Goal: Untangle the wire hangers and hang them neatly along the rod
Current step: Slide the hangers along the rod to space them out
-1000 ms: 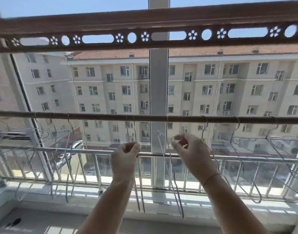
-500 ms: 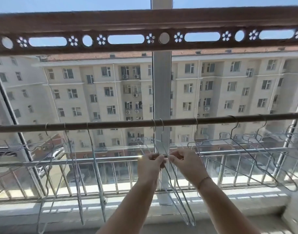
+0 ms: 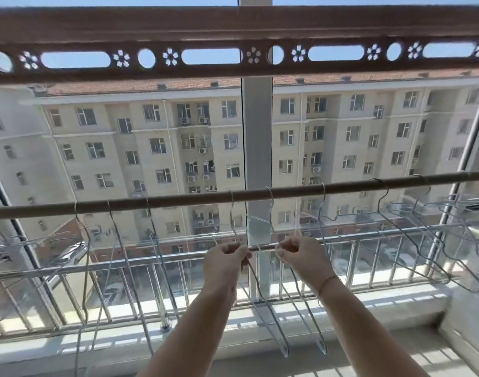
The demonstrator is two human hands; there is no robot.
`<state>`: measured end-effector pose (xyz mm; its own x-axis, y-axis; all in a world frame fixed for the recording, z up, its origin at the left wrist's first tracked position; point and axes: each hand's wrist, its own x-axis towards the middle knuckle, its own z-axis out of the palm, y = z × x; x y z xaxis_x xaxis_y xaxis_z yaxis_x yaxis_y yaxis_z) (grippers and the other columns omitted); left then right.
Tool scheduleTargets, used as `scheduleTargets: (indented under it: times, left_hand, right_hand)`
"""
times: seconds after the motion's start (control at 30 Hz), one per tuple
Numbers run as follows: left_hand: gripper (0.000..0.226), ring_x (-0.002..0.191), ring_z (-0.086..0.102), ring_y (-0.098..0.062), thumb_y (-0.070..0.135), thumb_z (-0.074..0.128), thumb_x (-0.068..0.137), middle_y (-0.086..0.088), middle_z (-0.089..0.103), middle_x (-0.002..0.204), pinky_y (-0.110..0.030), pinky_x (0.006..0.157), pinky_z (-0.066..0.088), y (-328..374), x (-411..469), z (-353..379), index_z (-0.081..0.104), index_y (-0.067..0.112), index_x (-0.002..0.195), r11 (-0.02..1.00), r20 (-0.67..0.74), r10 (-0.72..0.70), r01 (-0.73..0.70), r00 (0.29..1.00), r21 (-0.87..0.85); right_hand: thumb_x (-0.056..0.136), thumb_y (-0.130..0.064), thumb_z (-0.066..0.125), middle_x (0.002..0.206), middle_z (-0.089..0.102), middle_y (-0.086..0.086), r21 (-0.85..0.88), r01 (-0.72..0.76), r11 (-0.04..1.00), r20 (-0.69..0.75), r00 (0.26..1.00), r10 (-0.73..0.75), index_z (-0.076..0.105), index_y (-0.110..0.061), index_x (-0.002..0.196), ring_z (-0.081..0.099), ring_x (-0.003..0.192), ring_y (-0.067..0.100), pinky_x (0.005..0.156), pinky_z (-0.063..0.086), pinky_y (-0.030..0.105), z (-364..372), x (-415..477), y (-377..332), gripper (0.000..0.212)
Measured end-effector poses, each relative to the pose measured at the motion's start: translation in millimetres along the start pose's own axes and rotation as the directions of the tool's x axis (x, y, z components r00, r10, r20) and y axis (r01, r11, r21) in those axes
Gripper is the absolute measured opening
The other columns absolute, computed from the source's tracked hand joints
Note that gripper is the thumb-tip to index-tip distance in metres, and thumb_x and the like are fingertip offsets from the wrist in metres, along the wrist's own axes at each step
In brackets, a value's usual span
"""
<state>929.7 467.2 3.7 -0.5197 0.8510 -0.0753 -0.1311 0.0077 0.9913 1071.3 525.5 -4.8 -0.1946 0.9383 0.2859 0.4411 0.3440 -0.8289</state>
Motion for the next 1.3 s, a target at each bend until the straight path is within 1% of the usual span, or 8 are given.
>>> scheduleTargets:
  times: [0.17,0.53,0.67,0.8,0.9,1.03,1.17,1.3]
  left_hand:
    - [0.007,0.068,0.06,-0.016,0.002,0.059,0.088,-0.014,0.068,0.082,-0.02,0.057,0.044,1,3,-15,0.066,0.003,0.089,1.0,-0.022,-0.003,0.003,1.0,-0.006]
    - [0.011,0.066,0.06,-0.014,0.003,0.06,0.088,-0.014,0.068,0.083,-0.015,0.05,0.045,1,6,-17,0.067,0.0,0.096,1.0,-0.032,-0.015,0.015,0.999,-0.002]
    - [0.011,0.073,0.059,-0.017,0.005,0.063,0.086,-0.01,0.067,0.08,-0.023,0.067,0.049,3,3,-18,0.069,0.001,0.094,1.0,-0.055,0.017,-0.017,0.998,0.001]
    - [0.008,0.083,0.063,-0.017,0.008,0.064,0.085,-0.006,0.068,0.087,-0.028,0.081,0.05,11,-8,-33,0.067,0.008,0.092,0.993,-0.108,0.119,-0.119,0.987,0.008]
    - [0.015,0.094,0.064,-0.019,0.011,0.063,0.086,-0.004,0.068,0.095,-0.032,0.09,0.051,15,-13,-58,0.065,0.011,0.101,0.968,-0.179,0.25,-0.243,0.951,0.062]
    - [0.026,0.091,0.063,-0.015,0.016,0.063,0.086,-0.001,0.067,0.099,-0.027,0.082,0.053,15,-11,-103,0.062,0.01,0.111,0.901,-0.318,0.418,-0.345,0.851,0.261]
    - [0.035,0.105,0.056,-0.022,0.021,0.067,0.083,-0.008,0.06,0.112,-0.041,0.092,0.049,12,3,-143,0.058,0.012,0.115,0.883,-0.45,0.426,-0.254,0.784,0.394]
    - [0.037,0.113,0.051,-0.025,0.022,0.061,0.087,-0.011,0.056,0.123,-0.044,0.098,0.045,14,16,-160,0.052,0.01,0.121,0.941,-0.38,0.267,-0.154,0.886,0.302]
  right_hand:
    - [0.083,-0.013,0.064,0.087,0.07,0.007,-0.01,-0.009,1.0,-0.05,0.999,0.008,0.07,-0.007,0.091,0.065,0.084,0.018,0.083,0.053,0.029,-4,3,3,0.011]
    - [0.082,-0.012,0.064,0.083,0.07,0.008,-0.024,-0.027,0.999,-0.087,0.996,0.025,0.07,-0.008,0.087,0.066,0.083,0.022,0.079,0.054,0.031,-7,10,11,0.008]
    - [0.082,-0.015,0.064,0.085,0.066,0.006,-0.099,-0.004,0.995,-0.13,0.991,-0.009,0.067,-0.006,0.099,0.063,0.083,0.021,0.083,0.052,0.035,-10,9,6,0.02]
    - [0.083,-0.013,0.063,0.083,0.06,0.002,-0.154,0.18,0.972,-0.182,0.961,-0.207,0.062,-0.003,0.109,0.06,0.081,0.019,0.081,0.055,0.036,-14,-4,-18,0.028]
    - [0.084,-0.016,0.064,0.077,0.056,-0.007,-0.129,0.322,0.938,-0.142,0.93,-0.339,0.062,-0.005,0.109,0.056,0.072,0.006,0.069,0.053,0.019,-4,-16,-46,0.028]
    - [0.084,-0.019,0.063,0.074,0.055,-0.014,-0.065,0.413,0.908,0.003,0.91,-0.414,0.063,-0.009,0.105,0.054,0.068,-0.002,0.065,0.049,0.007,31,-31,-85,0.023]
    - [0.085,-0.023,0.062,0.081,0.06,-0.005,-0.086,0.427,0.9,0.129,0.9,-0.415,0.063,-0.009,0.104,0.057,0.075,0.006,0.075,0.054,0.021,84,-32,-104,0.023]
    - [0.084,-0.03,0.062,0.086,0.065,0.0,-0.171,0.309,0.936,0.14,0.948,-0.287,0.065,-0.012,0.097,0.061,0.081,0.014,0.08,0.054,0.031,127,-29,-108,0.022]
